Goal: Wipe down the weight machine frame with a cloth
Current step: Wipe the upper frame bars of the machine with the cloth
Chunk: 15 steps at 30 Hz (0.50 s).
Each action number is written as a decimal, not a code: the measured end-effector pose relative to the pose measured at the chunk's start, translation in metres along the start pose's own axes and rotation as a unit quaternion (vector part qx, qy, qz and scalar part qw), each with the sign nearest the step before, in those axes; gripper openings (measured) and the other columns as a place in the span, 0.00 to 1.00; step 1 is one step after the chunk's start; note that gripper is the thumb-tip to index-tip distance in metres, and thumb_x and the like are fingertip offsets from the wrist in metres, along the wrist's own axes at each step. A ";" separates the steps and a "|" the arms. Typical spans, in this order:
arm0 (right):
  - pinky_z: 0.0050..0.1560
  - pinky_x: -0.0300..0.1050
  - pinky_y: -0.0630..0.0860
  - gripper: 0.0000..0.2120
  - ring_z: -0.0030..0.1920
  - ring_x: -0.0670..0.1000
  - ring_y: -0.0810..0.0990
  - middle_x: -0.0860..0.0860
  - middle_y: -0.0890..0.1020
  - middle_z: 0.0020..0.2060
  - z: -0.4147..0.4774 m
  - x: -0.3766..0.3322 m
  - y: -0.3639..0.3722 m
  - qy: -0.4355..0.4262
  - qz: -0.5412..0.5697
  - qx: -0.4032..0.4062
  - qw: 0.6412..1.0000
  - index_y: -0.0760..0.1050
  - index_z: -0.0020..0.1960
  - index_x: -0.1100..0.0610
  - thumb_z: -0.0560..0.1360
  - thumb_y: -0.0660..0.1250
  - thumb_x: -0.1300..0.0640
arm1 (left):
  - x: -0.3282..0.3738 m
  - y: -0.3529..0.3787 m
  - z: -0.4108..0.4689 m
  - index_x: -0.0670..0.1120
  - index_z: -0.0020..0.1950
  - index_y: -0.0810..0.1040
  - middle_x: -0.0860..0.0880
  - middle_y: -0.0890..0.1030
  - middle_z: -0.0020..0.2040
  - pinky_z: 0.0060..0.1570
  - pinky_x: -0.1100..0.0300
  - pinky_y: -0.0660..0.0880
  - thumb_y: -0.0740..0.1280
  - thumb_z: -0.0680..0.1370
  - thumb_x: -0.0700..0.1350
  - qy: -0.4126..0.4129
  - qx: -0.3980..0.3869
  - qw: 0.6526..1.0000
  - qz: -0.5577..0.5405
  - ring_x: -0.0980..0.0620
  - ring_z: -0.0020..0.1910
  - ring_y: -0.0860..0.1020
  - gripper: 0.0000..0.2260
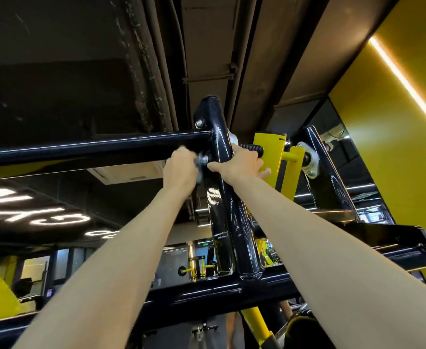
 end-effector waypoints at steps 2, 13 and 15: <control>0.71 0.60 0.51 0.37 0.72 0.59 0.60 0.56 0.66 0.70 -0.002 0.001 0.000 0.002 -0.006 -0.011 1.000 0.63 0.73 0.45 0.69 0.72 0.39 | -0.023 0.001 -0.016 0.41 0.52 0.81 0.42 0.78 0.50 0.44 0.52 0.76 0.61 0.79 0.36 -0.058 -0.001 0.998 0.038 0.43 0.48 0.78 0.09; 0.71 0.59 0.54 0.32 0.69 0.59 0.63 0.55 0.69 0.67 0.002 -0.001 -0.001 -0.012 -0.017 0.011 1.000 0.68 0.69 0.45 0.69 0.72 0.38 | 0.026 0.006 0.007 0.36 0.47 0.79 0.42 0.74 0.43 0.38 0.60 0.69 0.60 0.77 0.32 0.057 0.158 0.981 -0.099 0.50 0.38 0.73 0.08; 0.71 0.60 0.54 0.33 0.70 0.59 0.63 0.55 0.69 0.68 0.000 0.000 -0.002 -0.012 -0.012 0.005 1.000 0.67 0.70 0.45 0.69 0.72 0.38 | 0.001 0.013 0.006 0.40 0.43 0.79 0.44 0.74 0.43 0.38 0.63 0.67 0.60 0.78 0.35 0.028 0.076 0.993 -0.087 0.50 0.39 0.73 0.09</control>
Point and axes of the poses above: each hand's wrist, its own z-axis towards the middle knuckle, its own y-axis out of the palm, x = y × z, the point moved 3 cm from there along z, towards the middle knuckle
